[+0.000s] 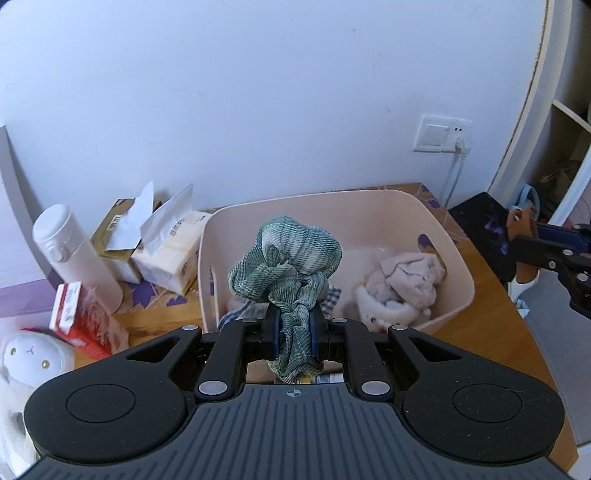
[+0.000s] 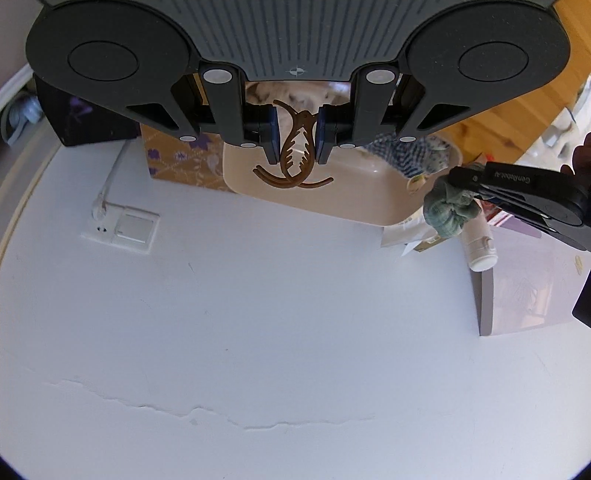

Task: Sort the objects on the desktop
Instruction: 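Lower the scrunchie and claw clip into the basket and open both tools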

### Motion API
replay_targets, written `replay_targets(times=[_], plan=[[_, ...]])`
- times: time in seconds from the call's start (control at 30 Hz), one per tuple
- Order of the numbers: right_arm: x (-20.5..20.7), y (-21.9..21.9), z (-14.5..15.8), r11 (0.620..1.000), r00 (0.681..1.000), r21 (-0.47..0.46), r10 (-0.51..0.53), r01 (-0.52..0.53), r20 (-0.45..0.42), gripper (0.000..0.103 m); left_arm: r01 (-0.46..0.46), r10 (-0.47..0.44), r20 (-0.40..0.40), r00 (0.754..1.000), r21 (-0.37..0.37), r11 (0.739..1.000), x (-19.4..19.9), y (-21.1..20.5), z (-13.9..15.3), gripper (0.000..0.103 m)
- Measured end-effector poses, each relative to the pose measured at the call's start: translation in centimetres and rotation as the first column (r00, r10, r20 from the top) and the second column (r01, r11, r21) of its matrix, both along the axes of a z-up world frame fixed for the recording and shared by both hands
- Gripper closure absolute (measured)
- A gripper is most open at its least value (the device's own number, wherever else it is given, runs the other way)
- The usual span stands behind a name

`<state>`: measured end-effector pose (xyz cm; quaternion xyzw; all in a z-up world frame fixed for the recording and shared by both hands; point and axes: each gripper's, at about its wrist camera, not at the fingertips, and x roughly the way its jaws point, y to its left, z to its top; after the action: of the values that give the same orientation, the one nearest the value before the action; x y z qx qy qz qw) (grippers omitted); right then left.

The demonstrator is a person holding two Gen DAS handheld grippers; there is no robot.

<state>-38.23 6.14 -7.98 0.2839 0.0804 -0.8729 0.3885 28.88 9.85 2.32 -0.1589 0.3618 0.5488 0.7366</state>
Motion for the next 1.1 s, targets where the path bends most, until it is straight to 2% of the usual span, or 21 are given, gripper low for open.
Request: replay_targets(times=[0.37, 0.73, 0.87, 0.9, 0.93, 1.0, 1.1], plan=[[-6.2, -4.0, -4.2, 0.994, 0.998, 0.099, 0.045, -0.051, 0.054, 0.085, -0.032, 0.031, -0.043, 0.999, -0.032, 0.999, 2.1, 5.3, -2.5, 0.089], [-8.1, -6.8, -8.9, 0.981, 0.986, 0.162, 0.087, -0.109, 0.139, 0.085, -0.080, 0.070, -0.089, 0.994, -0.118, 0.990, 2.6, 7.7, -7.0, 0.088], [-9.1, -7.3, -10.5, 0.972, 0.984, 0.203, 0.084, -0.116, 0.160, 0.085, -0.095, 0.081, -0.098, 0.992, -0.144, 0.985, 2.4, 7.9, -7.8, 0.083], [-9.1, -7.4, -10.6, 0.971, 0.983, 0.206, 0.085, -0.119, 0.164, 0.081, -0.093, 0.079, -0.099, 0.992, -0.144, 0.985, 2.4, 7.9, -7.9, 0.080], [-9.0, -7.4, -10.7, 0.970, 0.983, 0.210, 0.085, -0.119, 0.164, 0.072, -0.093, 0.079, -0.101, 0.992, -0.143, 0.985, 2.3, 7.8, -7.8, 0.076], [-8.9, -7.4, -10.6, 0.971, 0.983, 0.208, 0.087, -0.119, 0.159, 0.065, -0.101, 0.085, -0.107, 0.991, -0.152, 0.983, 2.3, 7.6, -7.9, 0.052], [-8.3, -6.9, -10.3, 0.976, 0.984, 0.189, 0.082, -0.111, 0.159, 0.043, -0.105, 0.089, -0.107, 0.990, -0.154, 0.983, 2.2, 7.2, -7.6, 0.046]])
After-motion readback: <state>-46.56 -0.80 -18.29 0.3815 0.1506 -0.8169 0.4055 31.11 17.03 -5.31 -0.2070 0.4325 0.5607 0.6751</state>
